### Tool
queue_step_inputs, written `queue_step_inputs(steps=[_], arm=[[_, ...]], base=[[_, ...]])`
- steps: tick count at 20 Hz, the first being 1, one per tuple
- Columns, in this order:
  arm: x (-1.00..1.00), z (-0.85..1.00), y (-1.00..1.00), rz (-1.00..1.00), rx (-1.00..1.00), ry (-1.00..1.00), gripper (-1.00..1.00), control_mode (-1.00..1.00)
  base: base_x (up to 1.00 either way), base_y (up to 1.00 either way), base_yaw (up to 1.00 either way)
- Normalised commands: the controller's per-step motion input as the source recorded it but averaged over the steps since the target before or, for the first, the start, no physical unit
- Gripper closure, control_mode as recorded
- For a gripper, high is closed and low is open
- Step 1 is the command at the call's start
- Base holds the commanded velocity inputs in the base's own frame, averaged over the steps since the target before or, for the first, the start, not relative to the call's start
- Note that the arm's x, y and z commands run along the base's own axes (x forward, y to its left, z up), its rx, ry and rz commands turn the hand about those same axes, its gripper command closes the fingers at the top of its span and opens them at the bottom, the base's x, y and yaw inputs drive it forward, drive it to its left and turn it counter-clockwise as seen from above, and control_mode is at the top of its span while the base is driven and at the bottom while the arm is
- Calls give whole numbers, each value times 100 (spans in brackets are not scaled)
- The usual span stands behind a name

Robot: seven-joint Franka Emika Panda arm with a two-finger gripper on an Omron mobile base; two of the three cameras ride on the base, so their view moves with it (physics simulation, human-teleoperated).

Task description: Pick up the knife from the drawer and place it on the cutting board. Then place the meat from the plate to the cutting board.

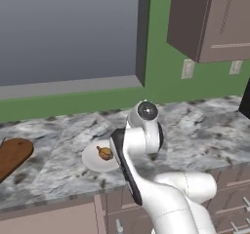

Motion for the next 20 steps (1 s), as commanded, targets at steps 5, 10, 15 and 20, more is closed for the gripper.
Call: queue_step_inputs(steps=[5,10,15,20], arm=[[0,29,-1,-3,17,6,-100,-100],[-2,97,4,-9,14,17,-100,-100],[0,80,20,-21,0,22,-100,-100],[-4,-1,4,10,-2,3,-100,-100]], base=[[0,0,0],[0,0,0],[0,0,0],[0,0,0]])
